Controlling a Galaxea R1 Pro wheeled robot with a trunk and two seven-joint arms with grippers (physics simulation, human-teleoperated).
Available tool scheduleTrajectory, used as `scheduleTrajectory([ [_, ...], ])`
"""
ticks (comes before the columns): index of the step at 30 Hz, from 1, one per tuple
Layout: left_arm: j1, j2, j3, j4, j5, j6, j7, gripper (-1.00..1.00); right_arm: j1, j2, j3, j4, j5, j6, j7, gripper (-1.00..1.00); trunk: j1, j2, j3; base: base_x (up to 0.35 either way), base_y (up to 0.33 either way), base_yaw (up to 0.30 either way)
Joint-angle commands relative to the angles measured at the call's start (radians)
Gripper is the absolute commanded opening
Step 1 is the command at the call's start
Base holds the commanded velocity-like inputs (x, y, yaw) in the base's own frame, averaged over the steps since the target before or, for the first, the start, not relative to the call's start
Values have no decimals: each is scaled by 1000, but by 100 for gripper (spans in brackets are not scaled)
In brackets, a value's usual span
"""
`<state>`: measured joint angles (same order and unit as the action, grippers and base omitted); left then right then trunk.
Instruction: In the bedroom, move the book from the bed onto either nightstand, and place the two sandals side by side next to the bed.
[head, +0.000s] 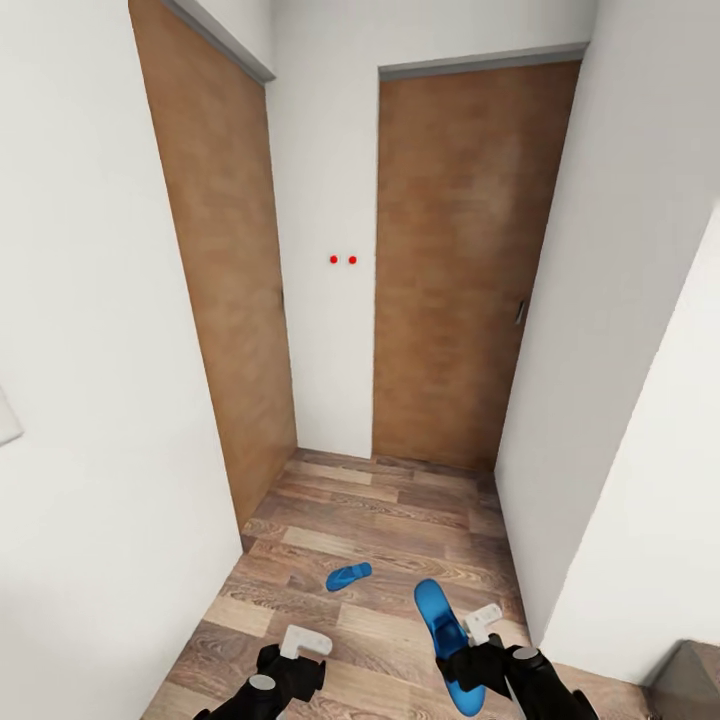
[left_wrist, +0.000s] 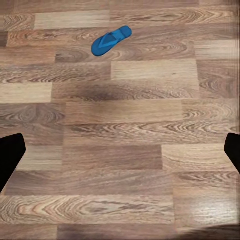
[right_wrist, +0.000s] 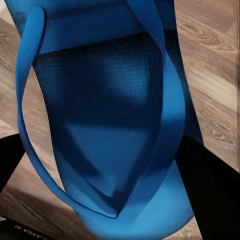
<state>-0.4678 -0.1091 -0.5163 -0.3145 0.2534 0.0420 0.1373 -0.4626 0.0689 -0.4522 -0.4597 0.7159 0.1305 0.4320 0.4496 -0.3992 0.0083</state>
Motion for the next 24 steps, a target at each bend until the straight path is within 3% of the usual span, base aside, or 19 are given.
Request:
scheduleTrajectory([
  [1, 0, 1, -8, -2, 11, 8, 6, 100, 0, 2, -11, -3, 2, 5, 8, -100, 0, -1, 0, 0, 0, -157],
  [4, 0, 1, -4, -2, 13, 14, 6, 100, 0, -1, -27, -3, -20, 5, 9, -100, 0, -1, 1, 0, 0, -102],
  [11, -4, 2, 3, 13, 18, 54, -8, 100, 0, -17, -104, -3, -83, 8, 7, -100, 0, -1, 1, 0, 0, -36],
  [14, -5, 23, 6, 53, 36, 75, -17, 100, 1, -33, -138, 3, -95, 12, 4, -100, 0, -1, 1, 0, 0, -9],
  [19, -6, 94, 6, 89, 127, 86, -61, 100, 0, -50, -159, 74, -103, 11, -71, -100, 0, -1, 1, 0, 0, -3],
  [20, -6, 119, 6, 93, 168, 88, -93, 100, 1, -53, -162, 109, -104, 9, -114, -100, 0, -1, 1, 0, 0, -1],
  [24, -6, 158, 4, 99, 238, 91, -143, 100, 1, -56, -165, 171, -107, 6, -174, -100, 0, -1, 2, 0, 0, 0],
])
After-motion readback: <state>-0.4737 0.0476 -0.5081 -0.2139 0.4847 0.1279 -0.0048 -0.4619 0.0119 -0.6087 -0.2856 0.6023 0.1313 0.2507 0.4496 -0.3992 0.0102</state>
